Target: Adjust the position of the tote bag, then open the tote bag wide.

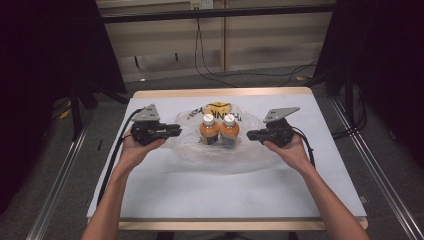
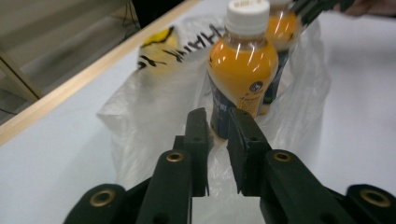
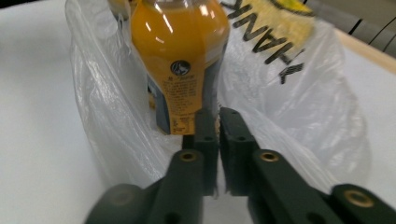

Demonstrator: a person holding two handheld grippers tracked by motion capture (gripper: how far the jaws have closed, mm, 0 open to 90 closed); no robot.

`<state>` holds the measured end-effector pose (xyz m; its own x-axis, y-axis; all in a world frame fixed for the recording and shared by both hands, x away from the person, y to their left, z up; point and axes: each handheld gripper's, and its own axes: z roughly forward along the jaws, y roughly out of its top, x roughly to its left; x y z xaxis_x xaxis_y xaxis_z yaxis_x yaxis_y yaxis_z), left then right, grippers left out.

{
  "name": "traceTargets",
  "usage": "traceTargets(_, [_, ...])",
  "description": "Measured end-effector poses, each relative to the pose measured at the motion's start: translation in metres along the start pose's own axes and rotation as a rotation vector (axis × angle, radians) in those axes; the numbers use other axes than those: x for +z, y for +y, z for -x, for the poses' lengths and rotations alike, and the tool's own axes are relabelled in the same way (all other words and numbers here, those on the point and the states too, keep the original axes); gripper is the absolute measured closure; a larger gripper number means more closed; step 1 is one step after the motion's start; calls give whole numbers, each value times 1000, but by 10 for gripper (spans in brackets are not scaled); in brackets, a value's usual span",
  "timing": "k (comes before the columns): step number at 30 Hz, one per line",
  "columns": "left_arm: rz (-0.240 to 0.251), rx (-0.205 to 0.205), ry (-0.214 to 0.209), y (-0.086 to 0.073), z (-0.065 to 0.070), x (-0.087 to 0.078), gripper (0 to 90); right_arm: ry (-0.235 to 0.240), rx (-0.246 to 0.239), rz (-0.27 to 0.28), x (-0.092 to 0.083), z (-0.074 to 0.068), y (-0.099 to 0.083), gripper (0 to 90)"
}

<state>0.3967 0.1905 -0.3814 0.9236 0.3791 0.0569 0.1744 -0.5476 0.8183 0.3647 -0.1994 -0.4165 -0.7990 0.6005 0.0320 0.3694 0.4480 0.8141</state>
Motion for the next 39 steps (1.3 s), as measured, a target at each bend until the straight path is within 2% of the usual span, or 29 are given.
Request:
traceTargets(3, [-78, 58, -10, 8, 8, 17, 844, 12, -9, -47, 11, 2, 2, 900])
traceTargets(4, [-78, 58, -10, 8, 8, 17, 857, 12, -9, -47, 11, 2, 2, 900])
traceTargets(5, [-105, 63, -9, 8, 7, 29, 867, 11, -12, -83, 20, 4, 2, 900])
traceTargets(9, [-203, 52, 14, -2, 0, 54, 863, 6, -6, -121, 32, 10, -2, 900])
traceTargets(12, [-263, 52, 10, -10, -2, 69, 852, -3, 1, -163, 41, 13, -5, 900])
traceTargets(13, [-298, 61, 15, -11, -3, 72, 853, -6, 3, -170, 43, 14, -6, 900])
traceTargets(15, [-325, 69, 19, -16, -2, 78, 860, -6, 14, -183, 48, 18, -9, 900])
traceTargets(19, [-359, 44, 4, -27, -7, 86, 881, -3, 28, -202, 55, 23, -14, 900])
traceTargets(22, [-401, 62, 16, -31, -6, 91, 885, -15, 18, -215, 56, 23, -15, 900])
traceTargets(24, [-404, 59, 14, -31, -5, 92, 884, -10, 13, -222, 57, 22, -16, 900])
traceTargets(26, [-418, 76, 18, -32, -4, 94, 880, -21, 12, -241, 58, 20, -17, 900])
traceTargets(29, [-406, 52, 28, -34, -2, 96, 881, -29, 14, -261, 60, 20, -20, 900])
traceTargets(32, [-420, 72, 24, -34, -2, 95, 881, -35, 18, -282, 61, 19, -23, 900])
traceTargets(34, [-414, 61, 29, -34, 0, 96, 881, -33, 8, -274, 61, 21, -23, 900])
traceTargets(36, [-434, 96, 30, -33, 0, 96, 884, -34, 9, -285, 62, 20, -23, 900])
traceTargets(37, [-433, 90, 38, -32, 1, 96, 886, -39, -1, -287, 63, 20, -24, 900])
traceTargets(38, [-446, 111, 39, -31, 2, 97, 888, -42, 12, -293, 64, 19, -24, 900])
traceTargets(39, [-456, 123, 38, -31, 3, 97, 897, -36, 1, -295, 64, 20, -23, 900])
